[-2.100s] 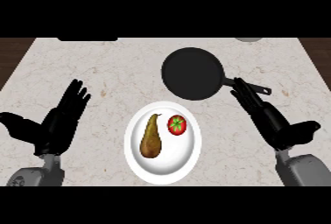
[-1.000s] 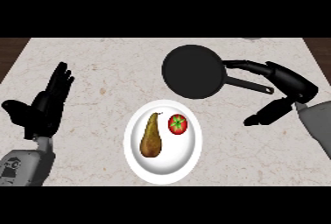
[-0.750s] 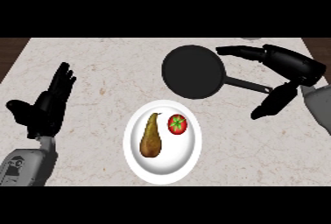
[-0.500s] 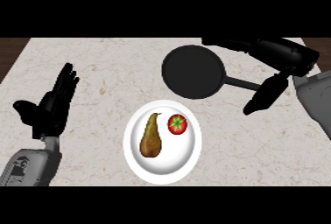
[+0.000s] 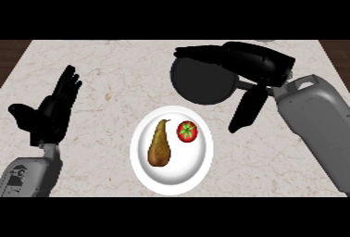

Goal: Pick the tomato from the plate and place it in the pan

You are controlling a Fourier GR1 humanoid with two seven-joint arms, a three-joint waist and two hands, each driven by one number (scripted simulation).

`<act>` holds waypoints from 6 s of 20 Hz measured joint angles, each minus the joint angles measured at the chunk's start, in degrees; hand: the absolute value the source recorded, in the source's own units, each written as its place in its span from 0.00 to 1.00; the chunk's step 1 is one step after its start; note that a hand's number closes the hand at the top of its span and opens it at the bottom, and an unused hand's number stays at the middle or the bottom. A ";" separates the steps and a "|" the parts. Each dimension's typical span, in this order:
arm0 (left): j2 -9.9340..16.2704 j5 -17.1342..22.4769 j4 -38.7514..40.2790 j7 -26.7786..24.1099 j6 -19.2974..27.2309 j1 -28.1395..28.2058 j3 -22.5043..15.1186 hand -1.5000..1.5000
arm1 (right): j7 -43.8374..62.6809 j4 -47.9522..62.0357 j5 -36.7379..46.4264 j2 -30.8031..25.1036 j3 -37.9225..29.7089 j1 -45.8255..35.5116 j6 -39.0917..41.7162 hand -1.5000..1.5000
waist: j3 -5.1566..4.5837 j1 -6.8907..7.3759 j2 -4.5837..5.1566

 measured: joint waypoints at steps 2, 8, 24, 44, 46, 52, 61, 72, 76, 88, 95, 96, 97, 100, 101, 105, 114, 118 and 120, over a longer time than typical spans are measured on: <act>-0.06 -0.38 0.00 0.20 -0.04 -0.52 0.32 0.50 | 0.38 -1.47 0.18 1.37 0.40 1.56 1.10 0.00 | -0.01 -0.07 0.00; -1.74 -1.96 -0.36 0.50 0.59 -0.28 0.14 0.50 | 5.76 -4.07 4.31 5.85 1.99 3.78 2.55 0.00 | 0.02 -0.09 0.01; -2.14 -2.46 1.01 -0.93 -2.91 -0.39 3.33 0.50 | 4.45 2.57 18.82 11.40 1.89 7.84 3.17 0.00 | 0.02 0.13 0.11; -4.51 -5.39 1.11 -0.83 -2.92 -0.64 4.12 0.50 | -1.76 10.36 36.43 15.04 6.97 8.44 4.59 0.00 | 0.02 0.01 0.08; -4.52 -5.13 1.40 -2.09 -3.65 0.25 4.47 0.50 | -1.36 11.04 38.50 15.86 7.72 8.68 4.20 0.00 | 0.02 0.06 0.09; -3.54 -4.39 0.55 -0.82 -5.20 0.03 6.01 0.50 | -2.37 14.45 43.07 18.22 7.87 9.35 3.43 0.00 | 0.02 0.11 0.09; -5.09 -5.49 0.53 -1.16 -4.95 -0.14 5.79 0.50 | -4.27 22.37 49.91 22.49 7.73 7.87 0.68 0.00 | 0.02 0.17 0.13; -5.72 -6.36 -0.09 -0.15 -5.14 0.04 5.88 0.50 | -9.73 29.08 53.60 23.43 8.33 7.44 -1.65 1.00 | -0.01 0.27 -0.08; -5.93 -6.71 0.56 -1.18 -5.23 -0.12 6.02 0.50 | -14.03 30.56 54.89 23.29 9.35 6.57 -3.72 1.00 | 0.03 0.30 -0.14; -6.32 -6.72 0.99 -1.35 -6.49 -1.22 5.58 0.50 | 4.91 27.38 45.12 23.83 9.37 9.71 -9.90 1.00 | 0.06 2.76 0.00; -7.21 -6.79 2.33 -0.89 -6.87 -2.99 4.52 0.50 | 28.24 19.75 40.81 24.02 11.45 6.64 -24.69 1.00 | 0.03 4.56 -0.20; -7.23 -6.88 2.33 -0.89 -6.88 -2.95 4.42 0.50 | 31.44 18.34 40.65 24.02 12.37 5.68 -27.02 1.00 | 0.02 4.85 -0.27; -7.44 -7.06 2.81 -0.90 -6.66 -3.29 4.32 0.50 | 34.51 16.84 40.31 24.04 13.46 4.64 -29.29 1.00 | 0.01 4.87 -0.22; -7.54 -7.20 3.36 -0.27 -6.54 -4.42 4.19 0.50 | 44.05 13.68 39.76 24.05 17.59 1.69 -36.09 1.00 | -0.01 5.12 -0.11; -7.41 -7.41 3.38 -0.46 -6.46 -4.42 4.20 0.50 | 47.18 12.70 39.54 24.05 18.69 0.67 -38.38 1.00 | -0.02 5.17 -0.09; -7.24 -7.36 3.92 -0.67 -6.40 -5.06 4.60 0.50 | 56.70 11.58 39.61 23.91 23.06 -4.90 -44.98 1.00 | -0.06 4.72 0.08; -6.14 -6.92 3.36 -1.51 -6.55 -3.22 6.09 0.50 | 55.71 16.29 37.18 23.73 16.73 -9.65 -58.44 1.00 | -0.01 2.77 0.41; -5.85 -6.64 1.89 -0.97 -6.47 -2.12 6.59 0.50 | 51.70 22.73 36.79 22.76 11.82 -9.61 -62.11 1.00 | 0.01 1.80 0.42; -5.98 -6.63 1.97 -1.72 -6.55 -1.35 6.67 0.50 | 49.10 26.02 36.63 21.90 9.41 -9.61 -63.66 1.00 | 0.02 1.44 0.42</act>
